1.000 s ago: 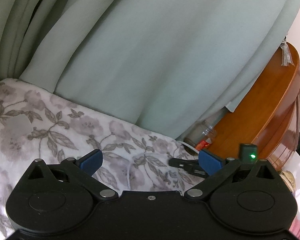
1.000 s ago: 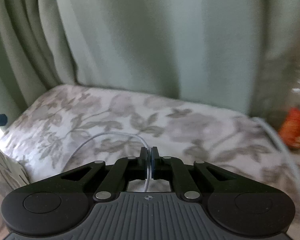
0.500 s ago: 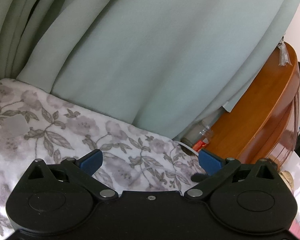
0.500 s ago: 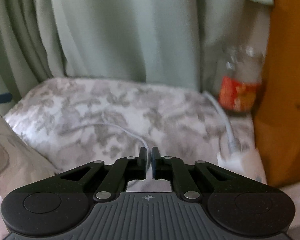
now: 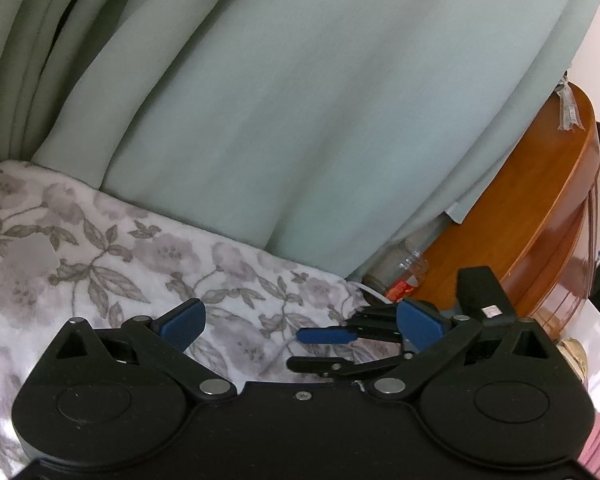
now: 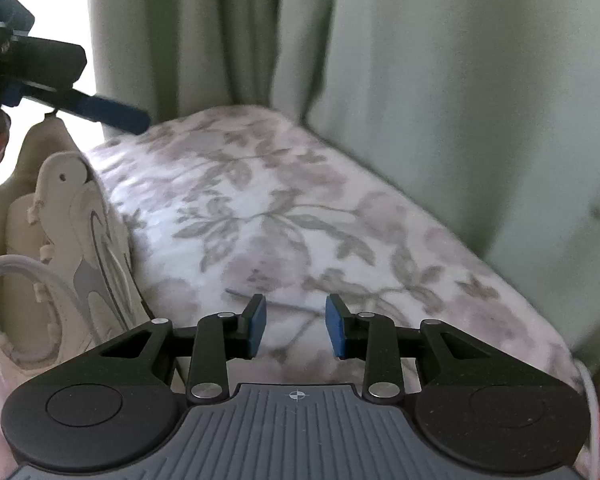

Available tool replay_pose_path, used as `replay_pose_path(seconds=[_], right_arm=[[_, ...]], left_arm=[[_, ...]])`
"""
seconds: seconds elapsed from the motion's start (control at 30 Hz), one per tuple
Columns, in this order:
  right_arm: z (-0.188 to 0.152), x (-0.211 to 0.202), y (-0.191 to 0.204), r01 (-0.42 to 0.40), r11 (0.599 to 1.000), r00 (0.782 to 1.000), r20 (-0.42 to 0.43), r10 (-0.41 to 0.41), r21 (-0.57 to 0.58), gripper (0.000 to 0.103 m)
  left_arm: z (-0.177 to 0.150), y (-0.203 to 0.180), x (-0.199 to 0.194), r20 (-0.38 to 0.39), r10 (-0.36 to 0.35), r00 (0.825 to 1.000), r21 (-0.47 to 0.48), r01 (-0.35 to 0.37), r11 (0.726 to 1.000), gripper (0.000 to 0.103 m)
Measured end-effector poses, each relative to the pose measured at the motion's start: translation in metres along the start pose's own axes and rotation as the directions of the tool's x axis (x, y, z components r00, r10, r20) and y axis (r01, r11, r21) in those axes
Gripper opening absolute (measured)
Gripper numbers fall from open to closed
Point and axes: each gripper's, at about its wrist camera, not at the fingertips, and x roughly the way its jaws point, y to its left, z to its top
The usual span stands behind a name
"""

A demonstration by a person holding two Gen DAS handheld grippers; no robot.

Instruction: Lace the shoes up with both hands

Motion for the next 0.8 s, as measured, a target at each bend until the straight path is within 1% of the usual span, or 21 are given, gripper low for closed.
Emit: replay_pose_path(seconds=[0.07, 0.23, 0.4, 0.47, 0.53, 0.63, 0.7, 0.8], right_arm=[[0.003, 0.006, 0.002, -0.002, 0.999, 1.0, -0.017, 0.001, -0.044, 0.03], [0.007, 0.016, 0.002, -0.027, 0.994, 0.998, -0.052, 0.021, -0.104, 0.032], [0.008, 0.022, 0.003, -0.05, 0.995, 0.997, -0.057, 0.045, -0.09, 0.032], [0.008, 0.025, 0.003, -0.054, 0.996, 0.997, -0.06, 0.049, -0.073, 0.025], [0.007, 0.025, 0.004, -0.046, 0.998, 0.998, -0.052, 0.044, -0.041, 0.016], [0.003, 0.024, 0.006, -0.037, 0.999, 0.999, -0.029, 0.037, 0.018, 0.007], [0.001, 0.022, 0.003, -0.052, 0.994, 0.999, -0.003, 0.053, 0.098, 0.004], [-0.006, 0.018, -0.005, -0.081, 0.97, 0.997, 0.036, 0.075, 0.231, 0.003]], left_arm=[[0.0, 0.001, 0.001, -0.004, 0.001, 1.0, -0.001, -0.001, 1.0, 0.101], [-0.001, 0.002, 0.004, -0.009, 0.003, 1.0, -0.005, -0.003, 1.0, 0.101], [-0.001, 0.002, 0.005, -0.011, 0.003, 1.0, -0.007, -0.003, 1.0, 0.101], [-0.001, 0.003, 0.005, -0.012, 0.005, 1.0, -0.008, -0.005, 1.0, 0.101], [-0.001, 0.003, 0.005, -0.012, 0.01, 1.0, -0.013, -0.01, 1.0, 0.101], [-0.001, 0.002, 0.004, -0.011, 0.013, 1.0, -0.017, -0.013, 1.0, 0.101], [-0.001, 0.001, 0.003, -0.011, 0.014, 1.0, -0.018, -0.014, 1.0, 0.101], [-0.002, -0.002, 0.0, -0.007, 0.012, 1.0, -0.024, -0.012, 1.0, 0.101]])
